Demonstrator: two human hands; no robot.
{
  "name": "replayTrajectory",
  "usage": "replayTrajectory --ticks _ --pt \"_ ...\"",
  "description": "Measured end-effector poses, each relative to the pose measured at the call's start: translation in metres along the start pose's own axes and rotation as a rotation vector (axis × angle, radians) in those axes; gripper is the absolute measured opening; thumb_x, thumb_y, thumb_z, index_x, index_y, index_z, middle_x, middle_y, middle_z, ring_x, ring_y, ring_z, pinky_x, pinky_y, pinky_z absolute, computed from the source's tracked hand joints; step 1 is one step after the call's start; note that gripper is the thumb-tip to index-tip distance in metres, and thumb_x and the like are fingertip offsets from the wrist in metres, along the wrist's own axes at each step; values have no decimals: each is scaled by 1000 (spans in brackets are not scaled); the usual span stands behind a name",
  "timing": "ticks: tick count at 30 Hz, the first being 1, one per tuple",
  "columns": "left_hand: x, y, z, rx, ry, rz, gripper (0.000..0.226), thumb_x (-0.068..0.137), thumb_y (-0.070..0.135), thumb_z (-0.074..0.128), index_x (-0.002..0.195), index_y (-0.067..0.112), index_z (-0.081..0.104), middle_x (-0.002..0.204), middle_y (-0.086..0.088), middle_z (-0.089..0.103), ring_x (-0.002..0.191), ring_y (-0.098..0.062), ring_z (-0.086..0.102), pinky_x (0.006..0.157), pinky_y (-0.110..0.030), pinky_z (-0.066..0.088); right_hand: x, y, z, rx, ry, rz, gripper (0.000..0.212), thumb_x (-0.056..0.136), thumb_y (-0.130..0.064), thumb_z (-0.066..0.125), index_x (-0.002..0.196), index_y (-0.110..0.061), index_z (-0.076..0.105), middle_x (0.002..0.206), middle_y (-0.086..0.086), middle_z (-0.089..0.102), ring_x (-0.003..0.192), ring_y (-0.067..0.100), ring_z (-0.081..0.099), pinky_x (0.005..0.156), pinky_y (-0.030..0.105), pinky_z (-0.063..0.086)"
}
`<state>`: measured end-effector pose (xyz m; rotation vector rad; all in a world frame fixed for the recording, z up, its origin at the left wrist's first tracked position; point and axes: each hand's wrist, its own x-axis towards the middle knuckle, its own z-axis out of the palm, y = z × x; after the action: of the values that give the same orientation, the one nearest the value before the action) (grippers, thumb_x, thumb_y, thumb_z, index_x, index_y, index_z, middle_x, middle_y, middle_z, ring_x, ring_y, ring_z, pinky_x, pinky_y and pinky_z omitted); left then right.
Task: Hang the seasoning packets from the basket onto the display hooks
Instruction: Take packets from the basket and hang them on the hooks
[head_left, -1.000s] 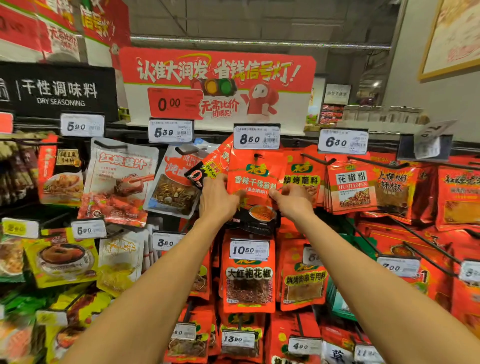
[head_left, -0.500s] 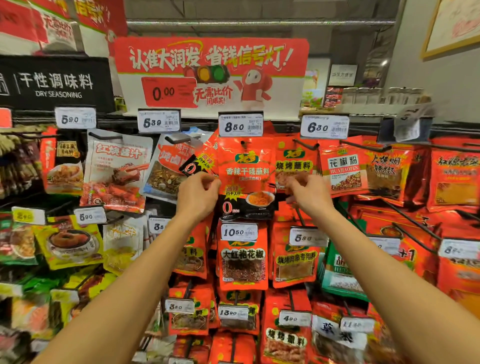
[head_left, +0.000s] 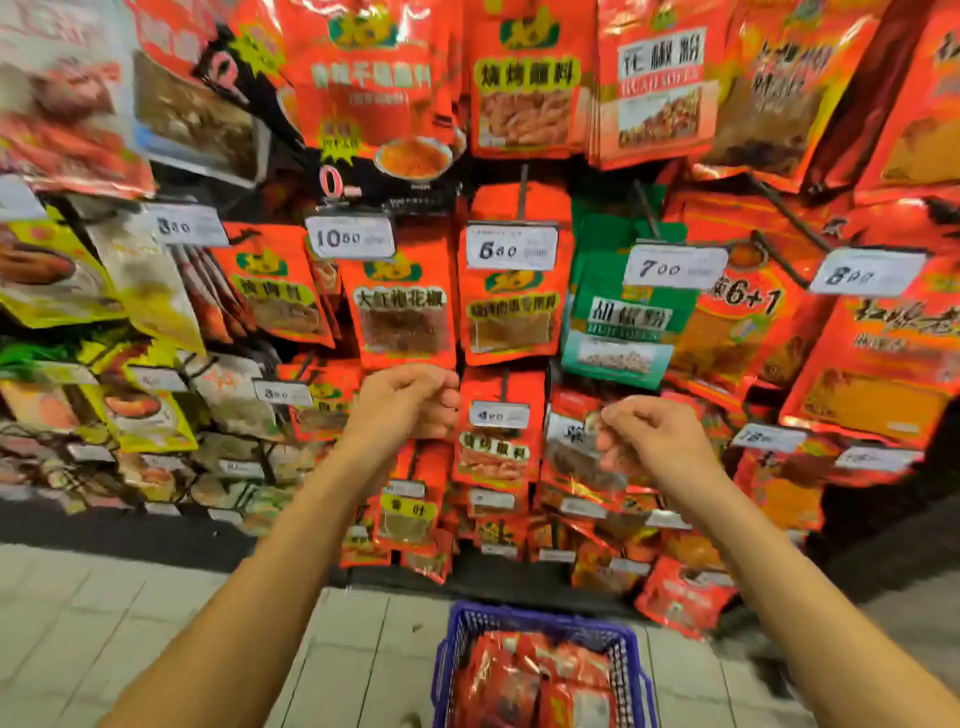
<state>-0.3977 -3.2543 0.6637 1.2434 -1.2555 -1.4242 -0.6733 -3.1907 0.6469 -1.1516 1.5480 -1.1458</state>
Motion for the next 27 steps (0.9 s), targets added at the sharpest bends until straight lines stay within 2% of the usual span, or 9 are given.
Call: replayTrajectory --ticks 3,7,10,12,14,18,21,24,27 --pt "-15 -88 29 45 27 -269 25 100 15 54 84 17 74 73 -2 72 59 -13 65 52 -22 52 -11 86 -6 -42 -33 201 26 100 -4 56 74 -7 64 53 1 64 40 14 56 43 24 42" --pt "-42 -195 57 66 35 -607 21 100 17 54 87 17 70 76 -3 68 66 -19 60 63 -27 49 -31 199 -6 -53 -55 480 21 100 -7 56 81 -6 64 54 3 64 39 13 56 43 23 45" --pt "-65 -270 69 46 87 -796 18 98 10 53 88 16 67 79 -8 63 61 -19 54 54 -22 44 -51 281 3 -109 -56 628 31 98 -7 60 68 -14 68 50 -2 61 39 10 57 40 21 46" --pt "-78 -322 72 51 130 -911 15 97 8 54 91 14 67 82 -11 62 63 -21 55 52 -21 47 -65 340 12 -129 -55 717 39 96 -7 64 59 -16 66 51 -2 60 44 12 56 45 22 46" --pt "-89 -371 73 48 129 -1021 12 99 12 55 96 13 66 84 -11 62 63 -20 58 51 -20 50 -81 398 25 -153 -49 808 29 96 -9 64 68 -17 66 57 -3 63 53 15 59 52 24 48" --pt "-88 -479 69 135 107 -1139 15 98 20 59 85 15 64 76 -4 69 64 -18 65 56 -22 51 -100 514 58 -150 -94 989 14 98 -15 62 86 -9 65 58 1 65 48 14 60 46 23 46" --pt "-73 -550 64 213 63 -1172 22 97 15 56 76 18 60 60 3 69 49 -10 64 51 -19 50 -106 587 79 -230 -156 1002 21 99 -14 57 79 -13 63 71 13 63 57 26 58 54 27 42" --pt "-53 -631 61 413 -75 -1152 24 101 13 54 78 20 55 87 -5 70 74 -18 70 62 -26 60 -105 666 92 -436 -303 934 21 96 -7 52 78 -12 60 76 20 62 70 32 62 63 35 49" --pt "-42 -684 60 566 -193 -1123 9 100 14 57 92 14 61 109 -16 70 88 -25 70 75 -34 62 -88 729 105 -717 -581 841 21 99 -17 51 79 -17 59 81 10 62 89 36 66 76 37 52"
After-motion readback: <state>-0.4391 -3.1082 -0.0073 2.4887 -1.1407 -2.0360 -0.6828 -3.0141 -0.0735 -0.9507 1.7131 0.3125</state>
